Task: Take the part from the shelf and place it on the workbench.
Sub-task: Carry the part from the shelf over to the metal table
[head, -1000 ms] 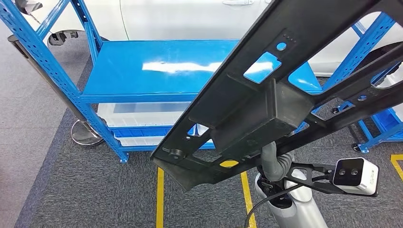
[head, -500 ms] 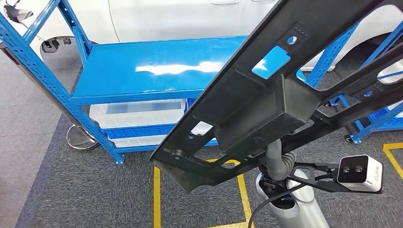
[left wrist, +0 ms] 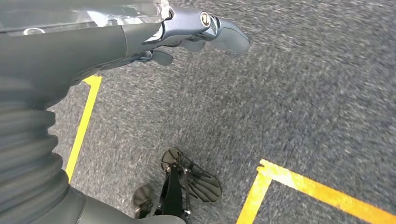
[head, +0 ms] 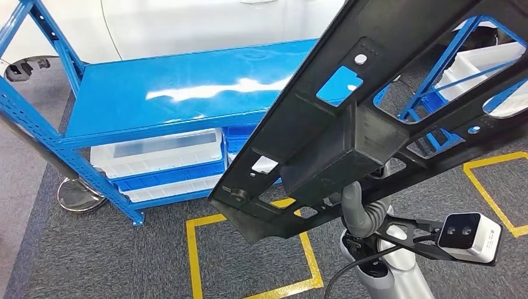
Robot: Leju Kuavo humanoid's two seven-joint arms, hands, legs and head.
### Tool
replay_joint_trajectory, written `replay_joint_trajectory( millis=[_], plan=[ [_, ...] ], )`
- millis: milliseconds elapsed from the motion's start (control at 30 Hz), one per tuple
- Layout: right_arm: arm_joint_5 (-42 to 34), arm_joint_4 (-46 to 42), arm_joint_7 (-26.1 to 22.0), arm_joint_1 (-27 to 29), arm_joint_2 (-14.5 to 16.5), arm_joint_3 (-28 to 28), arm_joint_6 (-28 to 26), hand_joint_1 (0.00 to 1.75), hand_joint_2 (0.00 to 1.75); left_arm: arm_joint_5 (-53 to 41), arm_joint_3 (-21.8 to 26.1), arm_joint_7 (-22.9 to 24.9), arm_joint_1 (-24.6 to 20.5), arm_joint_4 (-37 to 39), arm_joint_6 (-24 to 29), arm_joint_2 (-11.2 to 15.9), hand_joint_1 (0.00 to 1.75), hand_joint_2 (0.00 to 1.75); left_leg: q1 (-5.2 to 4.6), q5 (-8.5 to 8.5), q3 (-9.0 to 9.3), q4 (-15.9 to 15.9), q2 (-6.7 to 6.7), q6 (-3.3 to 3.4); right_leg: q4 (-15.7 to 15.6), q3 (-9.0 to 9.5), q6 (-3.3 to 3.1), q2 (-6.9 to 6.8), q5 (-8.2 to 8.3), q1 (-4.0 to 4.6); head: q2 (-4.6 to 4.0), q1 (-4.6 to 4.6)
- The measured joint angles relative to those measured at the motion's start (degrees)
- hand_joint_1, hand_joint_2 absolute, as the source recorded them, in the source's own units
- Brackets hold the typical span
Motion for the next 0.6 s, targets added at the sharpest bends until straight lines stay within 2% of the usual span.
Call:
replay_joint_trajectory(
  millis=[33, 67, 133, 167, 200, 233, 300, 333, 367, 400, 433, 467, 500, 533, 567, 600],
  plan=[
    [0.4, -0.1, -0.3, 0.0, -0.2, 0.0, -0.6, 1.75, 1.75, -0.1, 0.0, 0.1, 0.0, 0.0, 0.0, 0.1, 0.00, 1.75, -0.14, -0.07, 0.04, 0.1, 0.37, -0.27, -2.9, 1.37, -0.37, -0.93, 0.90, 0.21, 0.00, -0.04],
    [0.8, -0.2, -0.6, 0.1, -0.4, 0.1, -1.1, 1.75, 1.75, -0.3, 0.0, 0.2, 0.0, 0.0, -0.1, 0.1, 0.00, 1.75, -0.30, -0.12, 0.09, 0.1, 0.79, -0.57, -4.4, 1.96, -0.77, -1.46, 1.20, 0.42, 0.00, -0.07],
    [1.5, -0.2, -1.1, 0.5, -1.0, 0.1, -2.3, 1.75, 1.75, -0.8, 0.0, 0.4, -0.1, 0.0, -0.5, 0.2, 0.00, 1.75, -0.37, -0.10, 0.25, 0.1, 1.78, -1.25, -4.7, 1.68, -1.60, -0.41, 1.36, 0.60, 0.00, -0.09],
    [1.8, -0.3, -1.4, 0.8, -1.4, 0.1, -2.8, 1.75, 1.75, -1.1, 0.0, 0.5, -0.1, 0.0, -0.8, 0.2, 0.00, 1.75, -0.26, -0.35, 0.24, 0.2, 1.73, -1.61, -4.9, 1.63, -1.98, 0.16, 1.59, 0.54, 0.00, -0.10],
    [1.9, -0.4, -1.6, 0.9, -1.8, 0.1, -3.3, 1.75, 1.75, -1.5, -0.1, 0.5, -0.1, 0.0, -1.1, 0.2, 0.00, 1.75, -0.13, -1.20, -0.10, 1.1, 0.97, -1.90, -5.1, 1.61, -2.41, 0.74, 1.85, 0.46, 0.00, -0.16],
    [2.0, -0.5, -1.8, 1.0, -2.2, 0.1, -3.8, 1.75, 1.75, -1.9, -0.2, 0.6, -0.1, 0.0, -1.4, 0.2, 0.00, 1.75, -0.01, -2.73, -0.97, 3.3, -0.21, -2.11, -5.3, 1.59, -2.79, 1.32, 2.12, 0.36, 0.00, -0.26],
    [2.0, -0.7, -2.0, 1.3, -2.9, 0.2, -4.4, 1.75, 1.75, -2.8, -0.6, 1.0, 0.0, 0.0, -1.6, 0.3, 0.00, 1.75, 0.13, -6.86, -4.14, 10.7, -2.68, -2.27, -5.3, 1.36, -3.25, 2.51, 2.44, 0.37, 0.00, -0.48],
    [1.8, -0.7, -2.0, 1.5, -3.4, 0.2, -4.7, 1.75, 1.75, -3.2, -0.9, 1.2, 0.0, 0.0, -1.7, 0.3, 0.00, 1.75, 0.14, -8.33, -5.80, 14.5, -3.14, -2.28, -5.3, 1.21, -3.35, 3.19, 2.52, 0.46, 0.00, -0.52],
    [1.7, -0.7, -1.9, 1.8, -3.9, 0.2, -5.0, 1.75, 1.75, -3.7, -1.2, 1.3, 0.0, 0.0, -1.9, 0.3, 0.00, 1.75, 0.14, -8.80, -6.80, 16.8, -3.34, -2.24, -5.2, 1.10, -3.40, 3.92, 2.58, 0.54, 0.00, -0.53],
    [1.5, -0.7, -1.8, 2.0, -4.5, 0.2, -5.5, 1.75, 1.75, -4.3, -1.6, 1.5, 0.1, 0.0, -2.1, 0.3, 0.00, 1.75, 0.13, -8.09, -6.76, 16.8, -3.42, -2.12, -5.0, 1.03, -3.40, 4.70, 2.60, 0.61, 0.00, -0.54],
    [1.5, -0.9, -1.7, 2.3, -5.1, 0.2, -6.1, 1.75, 1.75, -4.9, -2.1, 1.6, 0.1, 0.0, -2.4, 0.2, 0.00, 1.75, 0.14, -6.42, -5.67, 14.6, -3.60, -1.93, -4.9, 1.01, -3.36, 5.49, 2.61, 0.65, 0.00, -0.54],
    [1.4, -1.1, -1.6, 2.7, -5.7, 0.1, -6.7, 1.75, 1.75, -5.4, -2.5, 1.8, 0.1, 0.0, -2.6, 0.2, 0.00, 1.75, 0.14, -4.23, -3.77, 10.7, -4.22, -1.66, -4.7, 1.02, -3.28, 6.23, 2.59, 0.68, 0.00, -0.56],
    [1.4, -1.4, -1.7, 3.2, -6.3, 0.1, -7.1, 1.75, 1.75, -5.8, -2.9, 2.2, 0.1, 0.0, -2.8, 0.2, 0.00, 1.75, 0.15, -2.61, -1.82, 6.6, -5.49, -1.36, -4.6, 0.95, -3.10, 6.87, 2.57, 0.76, 0.00, -0.54],
    [1.4, -1.7, -1.8, 3.7, -6.8, 0.1, -7.4, 1.75, 1.75, -6.2, -3.3, 2.7, 0.0, 0.1, -2.7, 0.2, 0.00, 1.75, 0.17, -1.62, -0.41, 3.4, -6.58, -1.15, -4.4, 0.78, -2.84, 7.50, 2.59, 0.75, 0.00, -0.52],
    [1.5, -2.0, -2.0, 4.4, -7.2, 0.1, -7.6, 1.75, 1.75, -6.6, -3.7, 3.2, 0.0, 0.1, -2.6, 0.1, 0.00, 1.75, 0.11, -1.26, 0.39, 1.5, -7.41, -0.98, -4.3, 0.53, -2.48, 8.08, 2.68, 0.65, 0.00, -0.50],
    [1.6, -2.1, -2.2, 5.0, -7.6, 0.1, -7.6, 1.75, 1.75, -6.9, -4.1, 3.8, -0.1, 0.1, -2.2, 0.0, 0.00, 1.75, 0.00, -1.42, 0.59, 0.9, -7.68, -0.86, -4.3, 0.27, -2.07, 8.65, 2.82, 0.51, 0.00, -0.48]
  ],
)
